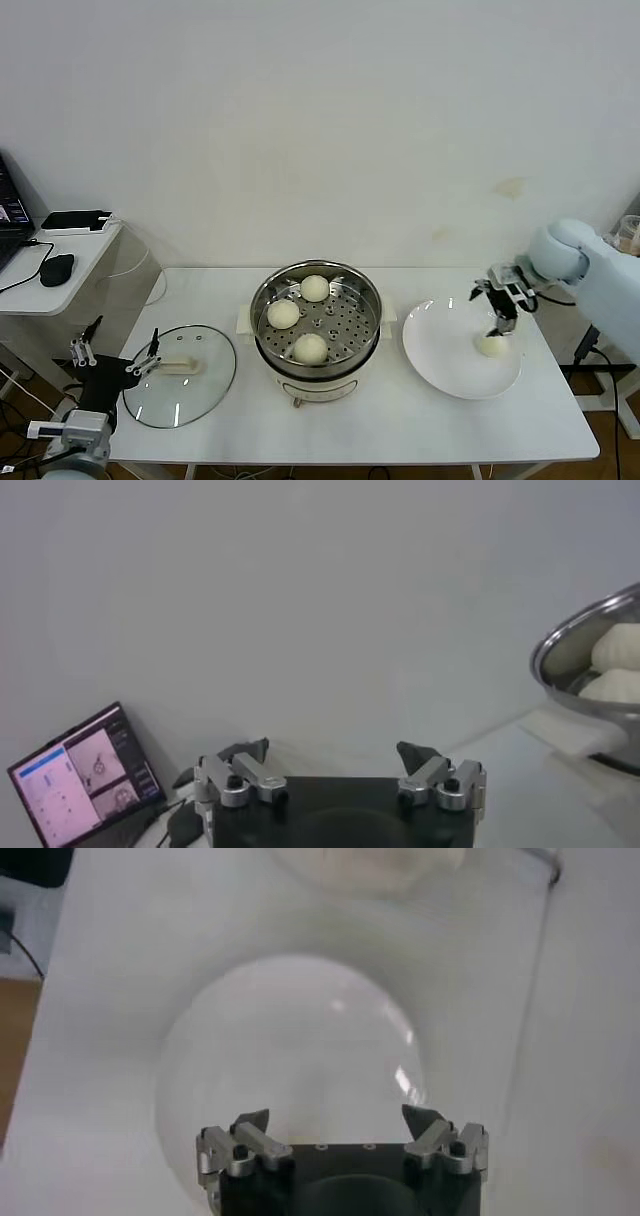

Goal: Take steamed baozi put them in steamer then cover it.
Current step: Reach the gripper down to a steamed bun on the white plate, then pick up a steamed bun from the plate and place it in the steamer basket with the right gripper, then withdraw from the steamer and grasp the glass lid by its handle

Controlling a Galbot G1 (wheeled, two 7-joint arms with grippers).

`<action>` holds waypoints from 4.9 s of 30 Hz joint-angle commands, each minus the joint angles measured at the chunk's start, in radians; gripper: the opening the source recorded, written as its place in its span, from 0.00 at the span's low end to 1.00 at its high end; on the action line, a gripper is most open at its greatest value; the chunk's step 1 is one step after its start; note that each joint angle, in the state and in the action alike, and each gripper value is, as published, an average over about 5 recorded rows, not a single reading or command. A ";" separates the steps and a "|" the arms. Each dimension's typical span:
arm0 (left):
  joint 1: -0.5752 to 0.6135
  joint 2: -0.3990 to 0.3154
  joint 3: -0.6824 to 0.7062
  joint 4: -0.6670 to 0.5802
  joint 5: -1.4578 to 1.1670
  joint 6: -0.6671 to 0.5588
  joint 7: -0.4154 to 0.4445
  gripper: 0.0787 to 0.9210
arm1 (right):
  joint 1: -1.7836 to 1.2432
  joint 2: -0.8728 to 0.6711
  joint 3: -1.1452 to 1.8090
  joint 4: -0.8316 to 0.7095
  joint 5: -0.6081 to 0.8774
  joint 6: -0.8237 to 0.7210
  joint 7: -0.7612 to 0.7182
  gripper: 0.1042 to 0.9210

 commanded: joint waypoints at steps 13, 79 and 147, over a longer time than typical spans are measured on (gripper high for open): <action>0.007 -0.003 -0.004 0.005 0.003 0.000 0.001 0.88 | -0.179 0.208 0.213 -0.344 -0.245 0.076 0.023 0.88; -0.019 -0.013 0.023 -0.005 0.009 -0.001 0.001 0.88 | 0.740 0.274 -0.636 0.204 0.580 -0.360 0.173 0.59; -0.023 -0.045 0.005 0.005 0.004 -0.029 -0.011 0.88 | -0.217 0.062 0.126 0.554 0.589 -0.361 0.963 0.88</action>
